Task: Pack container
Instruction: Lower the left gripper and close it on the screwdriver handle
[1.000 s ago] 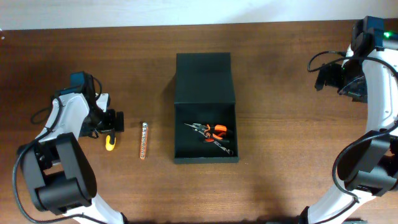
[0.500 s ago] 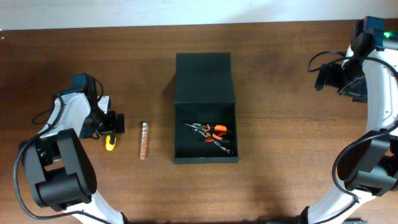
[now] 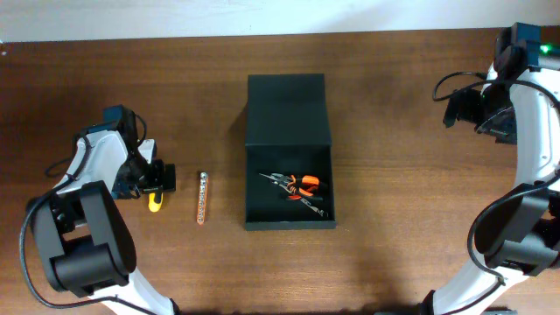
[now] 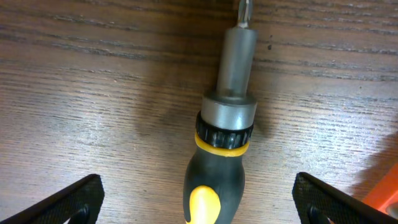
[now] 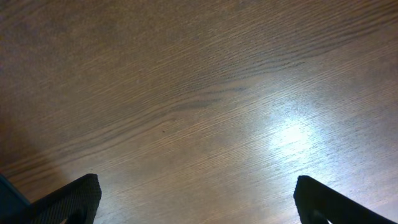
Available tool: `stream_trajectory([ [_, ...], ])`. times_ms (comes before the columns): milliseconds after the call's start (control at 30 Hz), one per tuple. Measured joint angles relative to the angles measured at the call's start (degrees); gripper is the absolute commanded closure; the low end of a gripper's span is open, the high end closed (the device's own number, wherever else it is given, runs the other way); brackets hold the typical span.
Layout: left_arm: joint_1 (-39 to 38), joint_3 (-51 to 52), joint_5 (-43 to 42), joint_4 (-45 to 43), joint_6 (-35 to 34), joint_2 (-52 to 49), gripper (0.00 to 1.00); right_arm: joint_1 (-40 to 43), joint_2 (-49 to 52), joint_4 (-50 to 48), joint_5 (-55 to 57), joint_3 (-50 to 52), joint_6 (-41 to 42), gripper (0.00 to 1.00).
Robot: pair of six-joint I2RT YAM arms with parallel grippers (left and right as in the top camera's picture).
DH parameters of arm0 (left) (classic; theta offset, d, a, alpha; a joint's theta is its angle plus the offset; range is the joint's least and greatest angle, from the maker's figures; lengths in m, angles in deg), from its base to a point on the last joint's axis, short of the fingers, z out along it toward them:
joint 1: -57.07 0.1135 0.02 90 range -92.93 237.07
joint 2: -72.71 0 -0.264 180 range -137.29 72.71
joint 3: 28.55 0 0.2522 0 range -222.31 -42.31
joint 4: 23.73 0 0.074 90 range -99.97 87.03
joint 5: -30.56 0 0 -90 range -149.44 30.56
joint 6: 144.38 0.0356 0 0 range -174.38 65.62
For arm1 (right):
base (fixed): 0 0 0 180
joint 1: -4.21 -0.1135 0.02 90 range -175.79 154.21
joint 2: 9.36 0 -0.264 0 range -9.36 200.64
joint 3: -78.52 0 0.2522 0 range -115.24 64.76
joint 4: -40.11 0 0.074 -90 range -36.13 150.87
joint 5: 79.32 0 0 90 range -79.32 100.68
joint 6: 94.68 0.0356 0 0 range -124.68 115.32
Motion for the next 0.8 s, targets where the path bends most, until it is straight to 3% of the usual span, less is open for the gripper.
stream_trajectory([
  [800, -0.3, 0.0, -0.7, -0.7, -0.1, 0.0, 0.01, 0.0, 0.0, 0.0, 0.0, 0.0, 0.0, 0.01],
])
